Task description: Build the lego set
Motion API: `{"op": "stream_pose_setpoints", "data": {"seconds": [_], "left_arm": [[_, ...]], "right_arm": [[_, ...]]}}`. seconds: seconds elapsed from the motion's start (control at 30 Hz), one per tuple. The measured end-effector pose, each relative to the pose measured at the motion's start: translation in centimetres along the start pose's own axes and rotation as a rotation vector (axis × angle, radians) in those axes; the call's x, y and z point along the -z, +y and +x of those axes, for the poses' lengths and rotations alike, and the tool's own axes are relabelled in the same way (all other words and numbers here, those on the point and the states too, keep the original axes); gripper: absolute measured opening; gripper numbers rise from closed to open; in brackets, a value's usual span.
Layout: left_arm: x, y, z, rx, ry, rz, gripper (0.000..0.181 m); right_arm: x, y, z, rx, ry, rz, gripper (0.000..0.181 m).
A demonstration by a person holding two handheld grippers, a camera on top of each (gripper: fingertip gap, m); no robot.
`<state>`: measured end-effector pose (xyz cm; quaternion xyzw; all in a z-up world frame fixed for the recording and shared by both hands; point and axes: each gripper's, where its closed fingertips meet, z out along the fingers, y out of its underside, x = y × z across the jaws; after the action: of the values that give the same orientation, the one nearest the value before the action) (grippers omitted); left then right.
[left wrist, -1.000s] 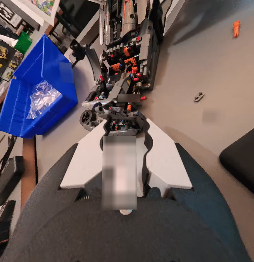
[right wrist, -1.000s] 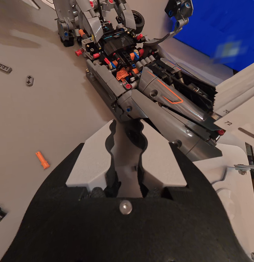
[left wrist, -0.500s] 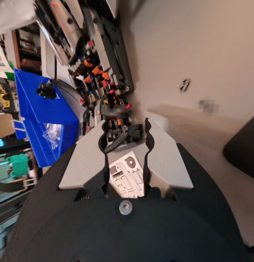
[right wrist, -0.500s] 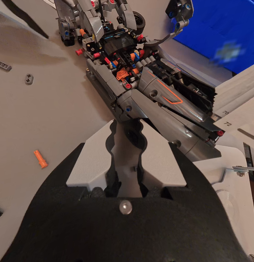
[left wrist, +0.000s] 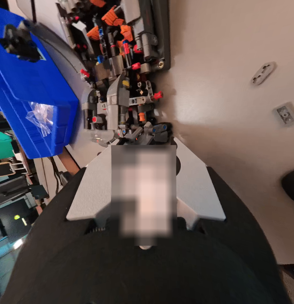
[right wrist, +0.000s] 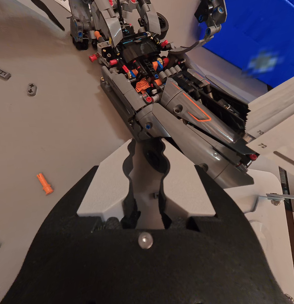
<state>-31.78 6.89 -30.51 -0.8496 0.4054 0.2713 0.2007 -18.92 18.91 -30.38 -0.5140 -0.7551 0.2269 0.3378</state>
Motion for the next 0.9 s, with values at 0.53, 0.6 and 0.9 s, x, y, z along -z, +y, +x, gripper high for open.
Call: {"op": "stream_pose_setpoints", "data": {"seconds": [0.53, 0.6, 0.9], "left_arm": [[3.2, 1.8, -3.4, 0.281, 0.21, 0.422, 0.059], [3.1, 1.5, -3.0, 0.363, 0.295, 0.509, 0.061], [2.8, -0.7, -2.5, 0.529, 0.398, 0.687, 0.026]], "right_arm": [[-0.1, -0.1, 0.1, -0.009, -0.005, 0.011, 0.025], [-0.1, -0.1, 0.2, -0.014, -0.008, 0.017, 0.024], [-0.1, -0.2, 0.3, -0.028, -0.015, 0.029, 0.023]]}}
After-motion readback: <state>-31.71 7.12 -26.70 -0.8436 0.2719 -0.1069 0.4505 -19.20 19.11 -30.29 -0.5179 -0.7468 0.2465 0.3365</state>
